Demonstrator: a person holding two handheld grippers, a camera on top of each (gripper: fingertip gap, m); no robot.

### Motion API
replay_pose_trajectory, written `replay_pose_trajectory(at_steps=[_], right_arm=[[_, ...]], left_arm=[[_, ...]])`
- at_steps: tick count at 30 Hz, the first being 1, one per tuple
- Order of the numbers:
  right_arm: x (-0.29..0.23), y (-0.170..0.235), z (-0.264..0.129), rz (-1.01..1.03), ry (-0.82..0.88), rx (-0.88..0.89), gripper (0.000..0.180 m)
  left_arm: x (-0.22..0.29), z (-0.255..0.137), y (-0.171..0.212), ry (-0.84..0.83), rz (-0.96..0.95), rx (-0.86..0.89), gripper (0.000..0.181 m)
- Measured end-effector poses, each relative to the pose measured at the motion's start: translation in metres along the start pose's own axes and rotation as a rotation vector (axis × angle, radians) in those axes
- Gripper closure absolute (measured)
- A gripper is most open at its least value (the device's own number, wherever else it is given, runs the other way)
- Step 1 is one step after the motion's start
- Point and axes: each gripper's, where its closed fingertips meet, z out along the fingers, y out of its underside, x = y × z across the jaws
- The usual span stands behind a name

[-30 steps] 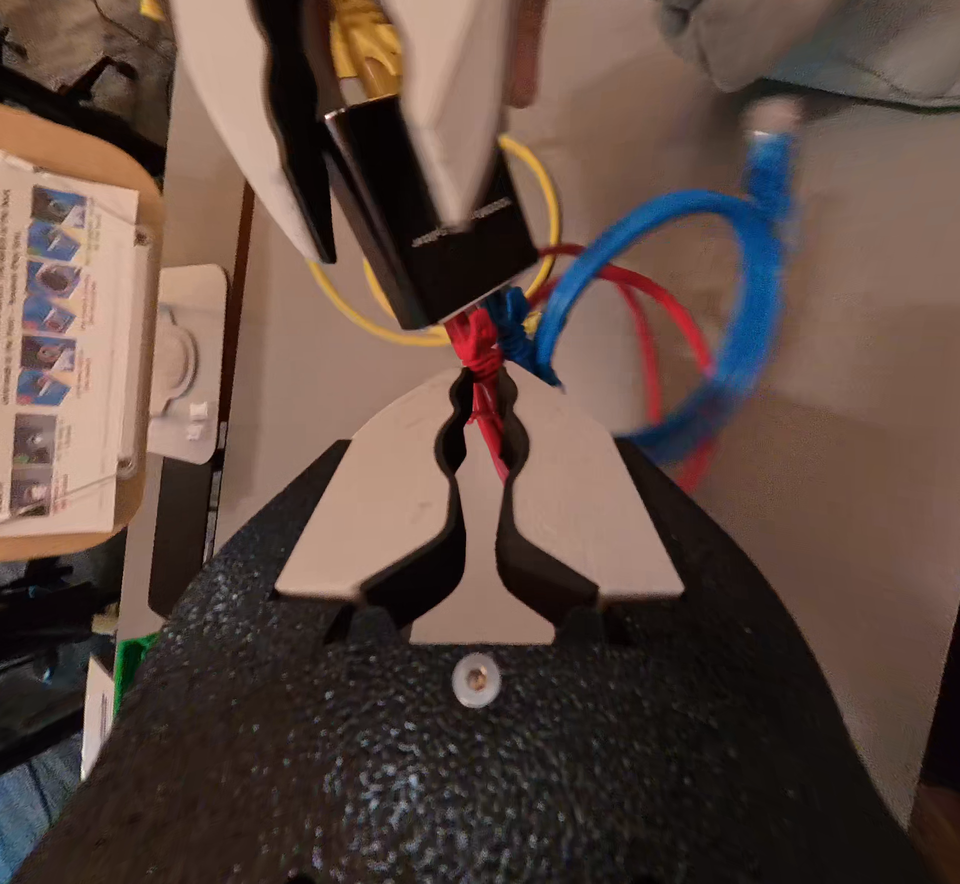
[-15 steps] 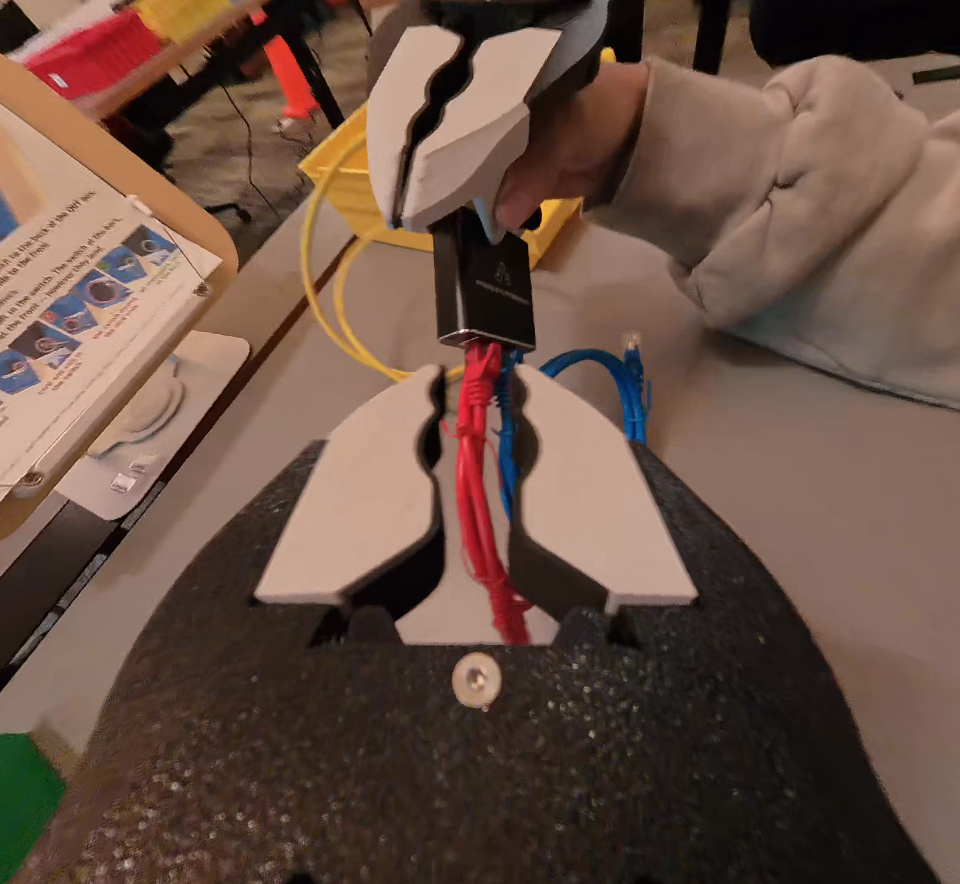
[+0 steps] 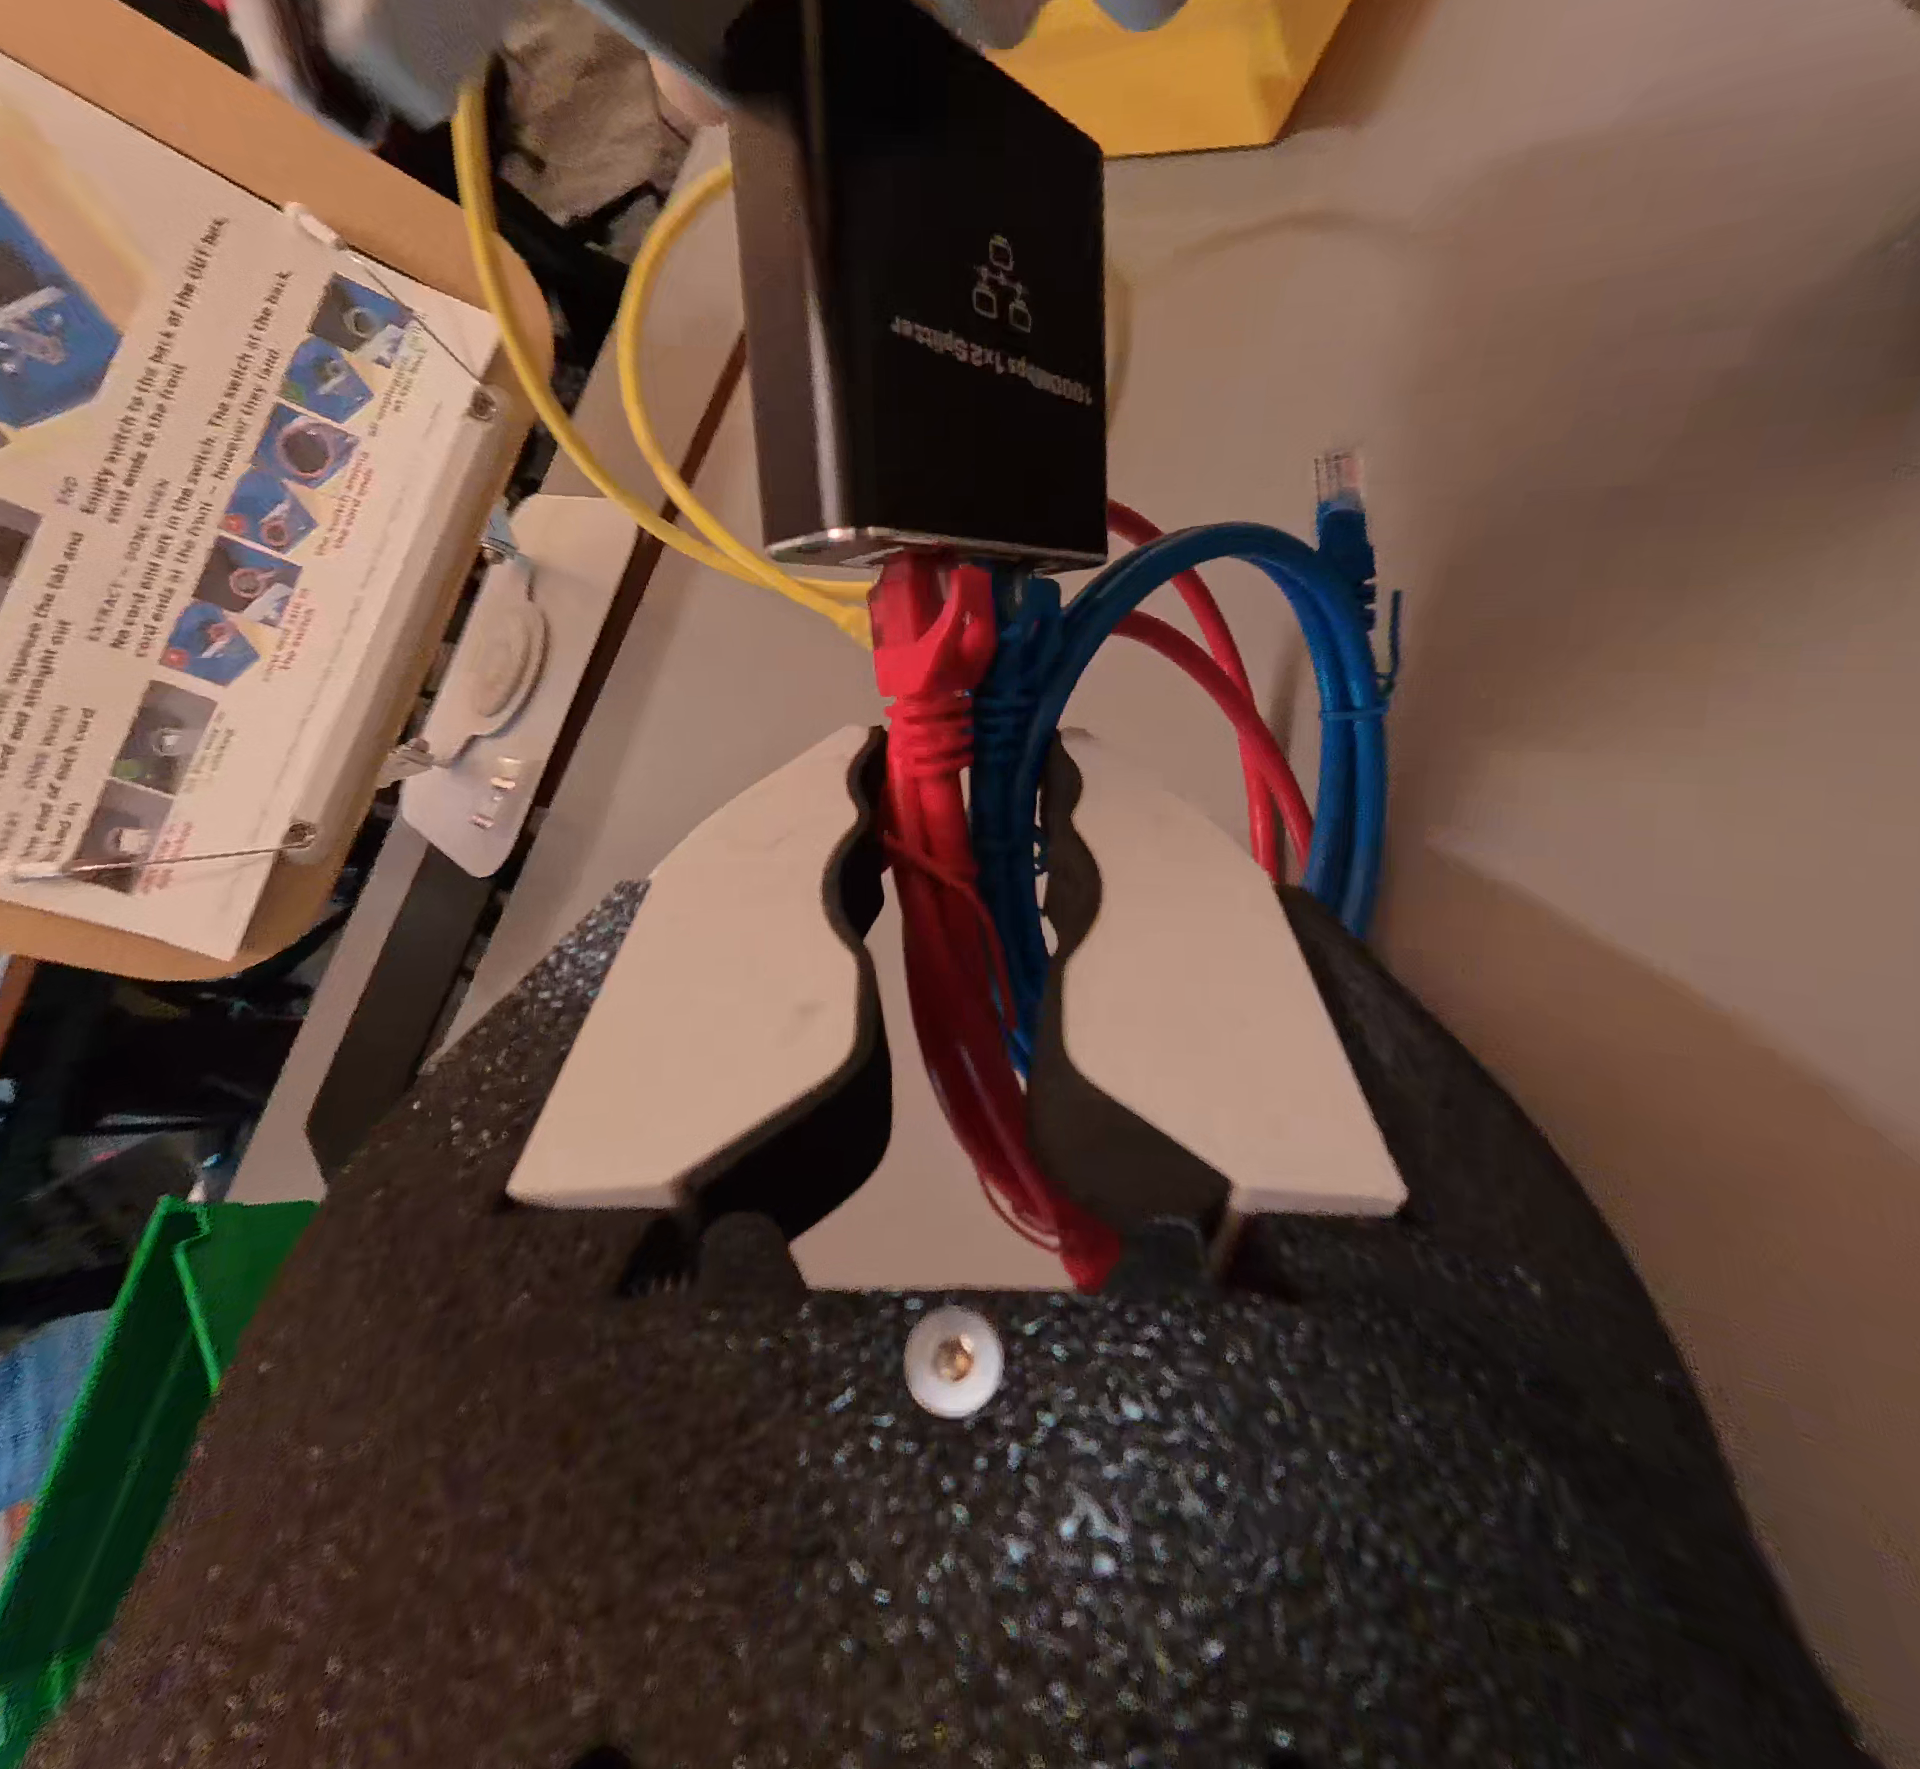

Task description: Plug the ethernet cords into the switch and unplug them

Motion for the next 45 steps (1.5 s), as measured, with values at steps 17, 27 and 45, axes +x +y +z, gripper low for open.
replay_pose_trajectory(at_steps=[17, 27, 45], right_arm=[[-0.018, 0.023, 0.016, -0.299, 0.021, -0.173, 0.099], [-0.018, 0.034, 0.03, -0.262, -0.031, -0.22, 0.107], [-0.023, 0.007, 0.023, -0.279, -0.006, -0.047, 0.102]], left_arm=[[0.009, -0.085, -0.001, 1.029, -0.456, -0.04, 0.16], [0.02, -0.09, -0.007, 1.146, -0.392, -0.053, 0.162], [0.011, -0.1, -0.009, 1.194, -0.476, -0.008, 0.163]])
